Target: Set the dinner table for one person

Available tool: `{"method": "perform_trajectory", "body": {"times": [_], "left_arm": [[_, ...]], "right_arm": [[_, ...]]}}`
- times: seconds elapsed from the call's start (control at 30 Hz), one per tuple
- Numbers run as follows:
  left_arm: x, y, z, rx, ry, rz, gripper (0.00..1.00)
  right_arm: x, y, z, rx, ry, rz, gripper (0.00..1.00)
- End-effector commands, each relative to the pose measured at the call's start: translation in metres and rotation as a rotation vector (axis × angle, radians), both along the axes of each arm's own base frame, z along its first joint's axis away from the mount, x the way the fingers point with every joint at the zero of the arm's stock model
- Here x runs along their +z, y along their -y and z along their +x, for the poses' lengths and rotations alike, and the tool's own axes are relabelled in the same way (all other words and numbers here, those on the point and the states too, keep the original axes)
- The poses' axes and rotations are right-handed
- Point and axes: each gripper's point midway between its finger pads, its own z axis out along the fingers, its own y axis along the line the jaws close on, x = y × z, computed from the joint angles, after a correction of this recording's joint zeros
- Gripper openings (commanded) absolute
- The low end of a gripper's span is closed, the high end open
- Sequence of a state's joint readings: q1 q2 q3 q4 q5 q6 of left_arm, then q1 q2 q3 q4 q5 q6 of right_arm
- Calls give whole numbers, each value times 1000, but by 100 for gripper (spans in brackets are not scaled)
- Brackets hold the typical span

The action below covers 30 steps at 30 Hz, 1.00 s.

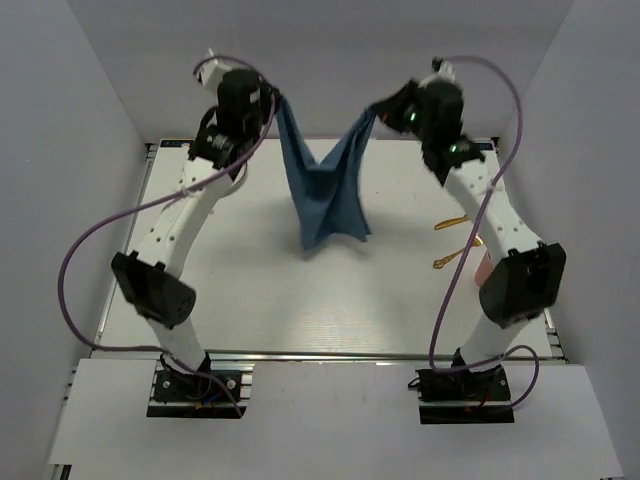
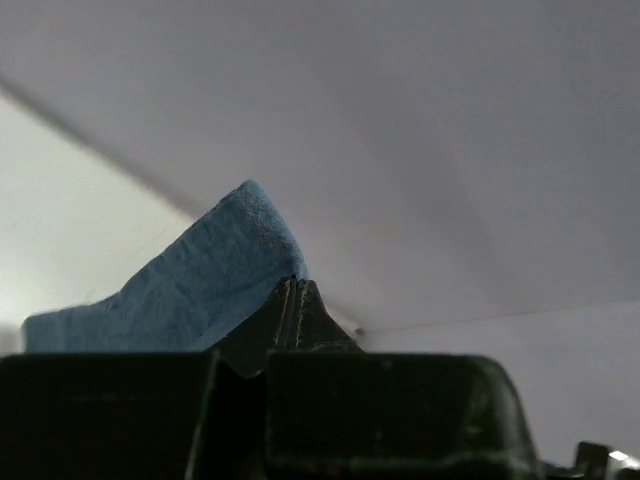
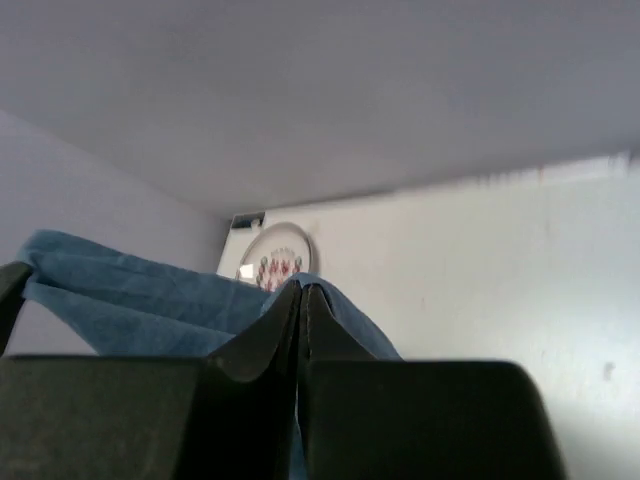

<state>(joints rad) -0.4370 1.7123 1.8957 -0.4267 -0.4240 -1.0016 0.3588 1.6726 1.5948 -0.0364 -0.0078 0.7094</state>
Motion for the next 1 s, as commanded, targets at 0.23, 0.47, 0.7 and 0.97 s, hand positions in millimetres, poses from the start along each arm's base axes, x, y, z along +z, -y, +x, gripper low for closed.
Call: {"method": "perform_trajectory", "body": {"times": [0.23,0.47,0.7,0.97], "left_arm": [[77,-27,-12,-31,317,10,0],[-110,-11,-68,-161,110,-56,0],[-252,-33,-166,-156,-119,-144,0],[-186,-50,-171,-104,-97,-71,0]], "right_arm": [[20,60,32,163,3,-103,0],[-77,83,-45,152,-69,-94,0],[-161,80,-130,225,-179,-65,0],[-107,88,-128,183,-92,-81,0]]}}
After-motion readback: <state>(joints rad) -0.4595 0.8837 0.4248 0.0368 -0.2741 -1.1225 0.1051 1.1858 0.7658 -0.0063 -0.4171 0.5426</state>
